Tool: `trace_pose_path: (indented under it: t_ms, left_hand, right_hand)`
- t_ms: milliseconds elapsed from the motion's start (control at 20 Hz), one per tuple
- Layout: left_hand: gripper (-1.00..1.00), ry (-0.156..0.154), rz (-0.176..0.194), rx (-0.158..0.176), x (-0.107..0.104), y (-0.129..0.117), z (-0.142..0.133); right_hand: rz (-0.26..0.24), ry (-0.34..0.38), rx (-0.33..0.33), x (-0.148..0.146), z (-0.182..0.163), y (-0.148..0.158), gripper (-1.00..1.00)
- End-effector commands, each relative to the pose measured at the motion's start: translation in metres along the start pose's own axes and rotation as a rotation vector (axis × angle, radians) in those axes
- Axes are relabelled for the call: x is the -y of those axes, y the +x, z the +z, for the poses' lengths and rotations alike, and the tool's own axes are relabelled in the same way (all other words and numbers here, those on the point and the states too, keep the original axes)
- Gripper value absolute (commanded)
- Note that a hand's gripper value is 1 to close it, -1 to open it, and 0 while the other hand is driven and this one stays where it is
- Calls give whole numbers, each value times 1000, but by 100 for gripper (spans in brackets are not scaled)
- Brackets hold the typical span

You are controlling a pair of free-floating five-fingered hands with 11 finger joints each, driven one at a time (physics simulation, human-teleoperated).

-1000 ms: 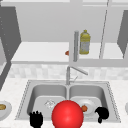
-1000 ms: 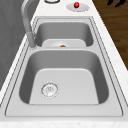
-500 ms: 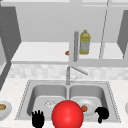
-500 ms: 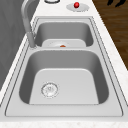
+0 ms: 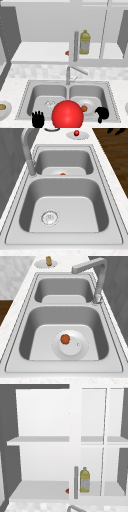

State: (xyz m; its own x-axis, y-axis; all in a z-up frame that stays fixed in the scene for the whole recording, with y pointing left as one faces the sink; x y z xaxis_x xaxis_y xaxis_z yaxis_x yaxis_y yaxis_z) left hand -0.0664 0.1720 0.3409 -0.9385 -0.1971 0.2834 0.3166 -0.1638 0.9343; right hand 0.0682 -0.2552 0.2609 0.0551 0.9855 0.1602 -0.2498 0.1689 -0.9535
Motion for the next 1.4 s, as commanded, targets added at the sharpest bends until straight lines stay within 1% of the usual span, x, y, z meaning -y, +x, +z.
trace_pose_path:
  t_ms: [0, 50, 100, 200, 350, 400, 450, 550, 600, 650, 700, 750, 800, 850, 900, 950, 1050, 1150, 1350]
  left_hand:
    - [-100, 6, -2, 20, -10, 3, 2]
    - [-100, 8, -1, 20, -12, 4, 3]
    - [-100, 17, 2, 11, -12, 4, 3]
    - [-100, 1, 0, 1, -9, 3, 2]
    - [-100, 1, -1, 1, -10, 2, 2]
    - [0, 1, -1, 1, -10, 2, 2]
    - [0, -10, -6, 7, -10, 2, 3]
    - [0, -8, -15, 6, -10, 2, 2]
    - [0, -5, -19, 4, -10, 2, 2]
    - [0, -4, -23, 3, -10, 2, 2]
    - [0, -2, -26, 2, -10, 2, 2]
    - [0, -1, -29, 1, -10, 2, 2]
    - [0, 0, -31, 1, -10, 2, 2]
    - [0, 1, -34, 0, -10, 2, 2]
    - [0, 2, -36, -1, -10, 2, 2]
    - [0, 3, -38, -1, -10, 2, 2]
    - [0, 5, -41, -3, -10, 2, 2]
    - [0, 7, -43, -4, -10, 2, 2]
    - [0, 9, -46, -5, -9, 1, 2]
  right_hand:
    - [0, 0, 0, 0, 0, 0, 0]
    - [0, 0, 0, 0, 0, 0, 0]
    - [0, 0, 0, 0, 0, 0, 0]
    - [0, 0, 0, 0, 0, 0, 0]
    - [0, 0, 0, 0, 0, 0, 0]
    - [0, 0, 0, 0, 0, 0, -100]
    - [-7, 6, -3, 0, 0, 0, -100]
    - [-5, 9, -2, -3, 2, 1, -100]
    - [-17, -1, -6, -1, 3, 0, -100]
    - [-47, 9, -6, 2, 7, -2, -100]
    - [-60, 11, -22, 5, 4, 1, -100]
    - [-56, 8, -44, 3, 4, 7, -100]
    - [-37, 17, -67, 6, 3, 16, -100]
    - [-32, 23, -77, 10, 2, 20, -100]
    - [-37, 31, -88, 14, 5, 22, -100]
    - [-52, 14, -109, 17, 7, 20, -100]
    - [-65, 20, -117, 25, 10, 25, -100]
    - [-60, 6, -133, 30, 13, 32, -100]
    - [-84, -25, -165, 41, 16, 37, -100]
